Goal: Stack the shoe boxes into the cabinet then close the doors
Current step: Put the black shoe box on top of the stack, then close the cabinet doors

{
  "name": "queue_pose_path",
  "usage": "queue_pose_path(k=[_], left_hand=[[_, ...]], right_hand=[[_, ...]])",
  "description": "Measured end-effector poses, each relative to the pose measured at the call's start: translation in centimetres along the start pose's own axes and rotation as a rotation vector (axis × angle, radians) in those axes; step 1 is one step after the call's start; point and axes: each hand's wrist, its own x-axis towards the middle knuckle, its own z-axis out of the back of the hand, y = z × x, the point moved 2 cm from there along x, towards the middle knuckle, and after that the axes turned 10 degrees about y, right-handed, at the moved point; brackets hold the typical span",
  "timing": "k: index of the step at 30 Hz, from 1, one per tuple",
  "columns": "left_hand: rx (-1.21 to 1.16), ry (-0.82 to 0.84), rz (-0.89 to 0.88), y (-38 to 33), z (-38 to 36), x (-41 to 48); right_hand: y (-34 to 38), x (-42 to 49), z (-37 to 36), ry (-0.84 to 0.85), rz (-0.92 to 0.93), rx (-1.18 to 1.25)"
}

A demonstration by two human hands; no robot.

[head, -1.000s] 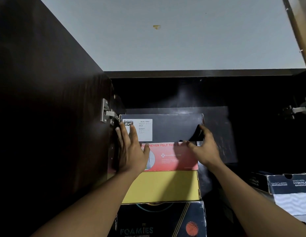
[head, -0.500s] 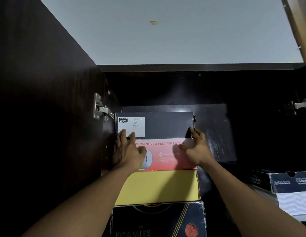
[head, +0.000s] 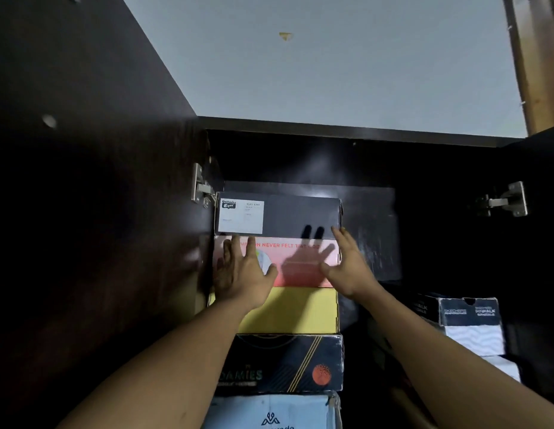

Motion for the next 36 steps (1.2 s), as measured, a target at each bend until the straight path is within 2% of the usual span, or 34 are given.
queue_pose_path(k=[7, 11, 14, 17, 20, 24, 29, 36], left_hand=[[-0.065, -0.032, -0.053, -3.4, 8.4, -4.9], [-0.176, -0.112, -0.201, -5.7, 16.0, -8.8], [-0.178, -0.225, -0.357, -7.0, 23.4, -13.6], [-0.058, -0.414, -0.481, -6.3, 30.8, -18.8], [0.003, -0.524, -0.486, -3.1, 35.8, -21.4], [0.069, -0.454, -0.361, 1.6, 37.7, -22.3], [0.038, -0.308, -0.260, 4.7, 36.4, -22.0], [-0.021, -0.203, -0.330, 5.6, 34.0, -20.8]], right_hand=[[7.5, -4.7, 4.4, -0.071, 0.084, 0.059], [14.2, -7.6, 7.3, -0.114, 0.172, 0.187], [20.1, -9.5, 8.5, -0.110, 0.249, 0.300], [25.9, -11.6, 8.4, -0.082, 0.342, 0.419], [31.0, -13.9, 7.2, -0.035, 0.427, 0.497], [34.9, -15.7, 4.0, 0.049, 0.465, 0.490], [36.6, -16.0, 1.4, 0.090, 0.457, 0.517], [35.9, -15.8, 1.1, 0.149, 0.429, 0.585]])
